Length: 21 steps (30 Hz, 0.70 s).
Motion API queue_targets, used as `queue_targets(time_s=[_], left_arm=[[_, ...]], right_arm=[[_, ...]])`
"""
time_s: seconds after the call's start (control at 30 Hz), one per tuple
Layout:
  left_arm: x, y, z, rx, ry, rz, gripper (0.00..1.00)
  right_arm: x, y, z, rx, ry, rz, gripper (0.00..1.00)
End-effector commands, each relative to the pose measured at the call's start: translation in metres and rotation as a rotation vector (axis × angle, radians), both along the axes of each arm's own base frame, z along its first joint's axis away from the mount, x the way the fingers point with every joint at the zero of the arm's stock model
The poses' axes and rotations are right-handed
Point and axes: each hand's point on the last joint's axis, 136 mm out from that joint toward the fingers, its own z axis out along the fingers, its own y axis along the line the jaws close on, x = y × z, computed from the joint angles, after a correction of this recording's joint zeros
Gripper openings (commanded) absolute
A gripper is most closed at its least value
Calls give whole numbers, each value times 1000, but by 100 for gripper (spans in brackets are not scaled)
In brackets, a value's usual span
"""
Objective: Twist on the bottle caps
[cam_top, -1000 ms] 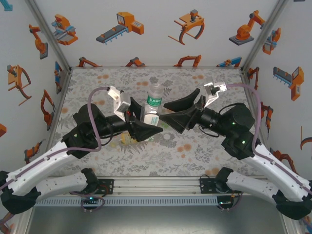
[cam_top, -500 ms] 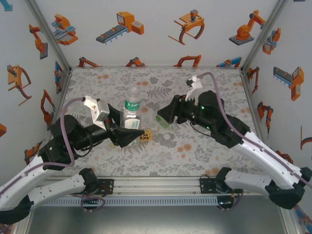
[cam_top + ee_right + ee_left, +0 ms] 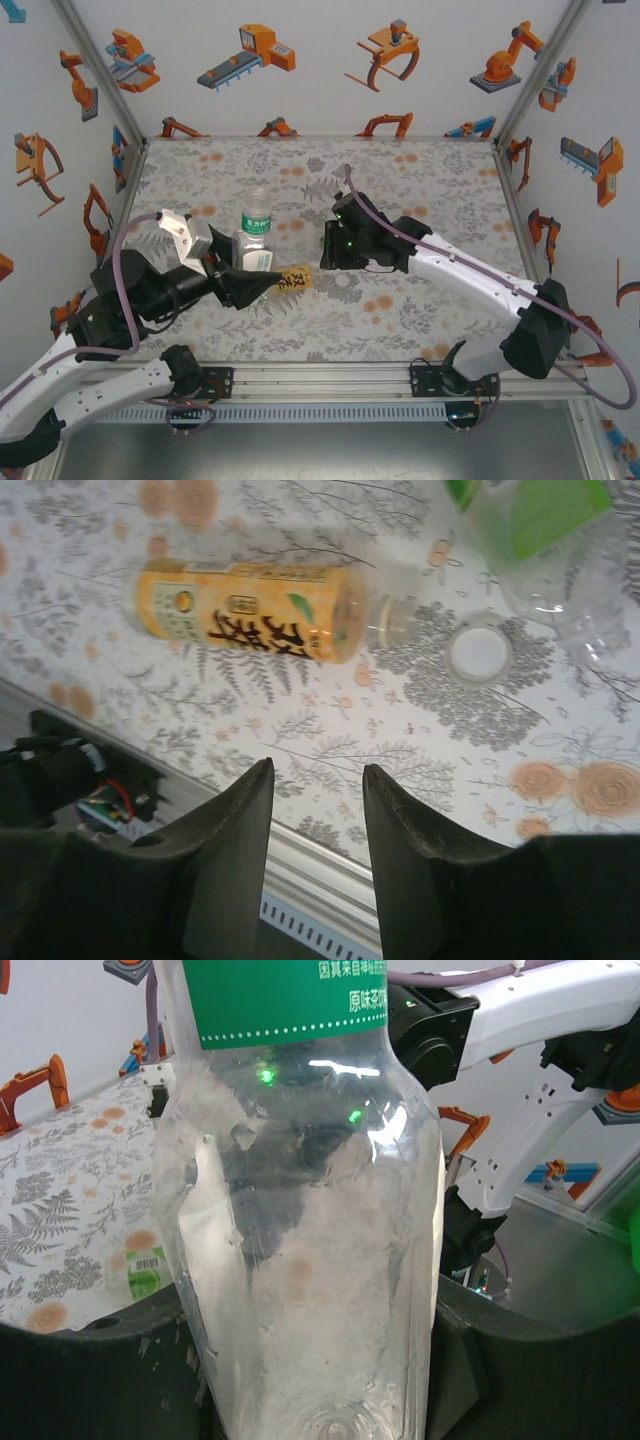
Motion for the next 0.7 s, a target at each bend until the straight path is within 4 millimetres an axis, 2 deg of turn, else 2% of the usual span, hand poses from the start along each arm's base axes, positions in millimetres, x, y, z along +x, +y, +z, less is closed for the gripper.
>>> queue_targets(time_s=[0.0, 0.2, 0.33, 0.47, 0.67], left_arm=[[1, 4, -1, -11, 16, 13, 0], [0, 5, -3, -13, 27, 14, 0], [1, 5, -5, -11, 35, 18, 0], [1, 6, -4, -15, 38, 20, 0], [2, 10, -4, -27, 42, 36, 0]], right_arm=[[6, -23, -15, -111, 4, -74, 38], [12, -42, -51, -193, 57, -124, 39], [14, -41, -70, -232, 85, -107, 42], [16, -38, -88, -271, 112, -94, 53], [21, -37, -111, -328, 135, -88, 56]])
